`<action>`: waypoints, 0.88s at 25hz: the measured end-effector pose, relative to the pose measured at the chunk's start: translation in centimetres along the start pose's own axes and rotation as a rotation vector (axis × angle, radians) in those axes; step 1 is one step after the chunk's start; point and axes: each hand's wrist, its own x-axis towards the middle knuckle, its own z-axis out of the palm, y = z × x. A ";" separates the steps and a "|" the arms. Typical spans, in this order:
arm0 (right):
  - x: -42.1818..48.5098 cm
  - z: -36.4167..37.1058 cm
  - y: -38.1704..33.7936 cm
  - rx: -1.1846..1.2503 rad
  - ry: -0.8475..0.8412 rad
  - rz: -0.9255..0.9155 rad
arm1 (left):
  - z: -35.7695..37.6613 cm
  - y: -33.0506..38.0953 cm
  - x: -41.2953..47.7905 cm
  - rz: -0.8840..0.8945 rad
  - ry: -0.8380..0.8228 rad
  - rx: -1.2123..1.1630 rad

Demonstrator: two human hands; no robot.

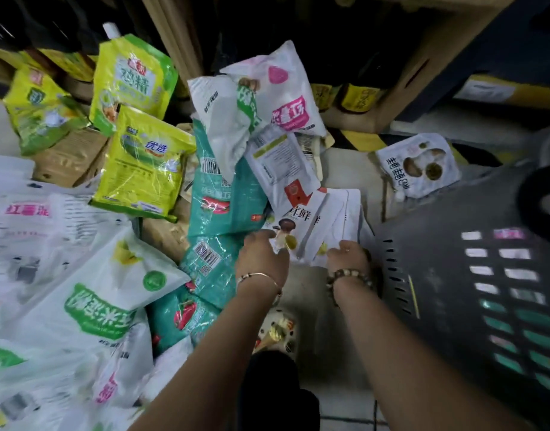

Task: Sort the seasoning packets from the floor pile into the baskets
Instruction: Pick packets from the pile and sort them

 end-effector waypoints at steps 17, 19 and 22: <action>5.4 5.0 -4.2 -0.104 0.005 -0.060 | 1.4 -4.1 4.9 0.048 0.140 -0.554; 5.0 4.7 -4.4 -0.147 -0.031 -0.095 | 1.9 -4.7 4.7 0.026 0.150 -0.594; 5.0 2.6 -4.5 -0.006 0.093 -0.211 | 2.1 -5.4 4.8 -0.015 0.198 -0.644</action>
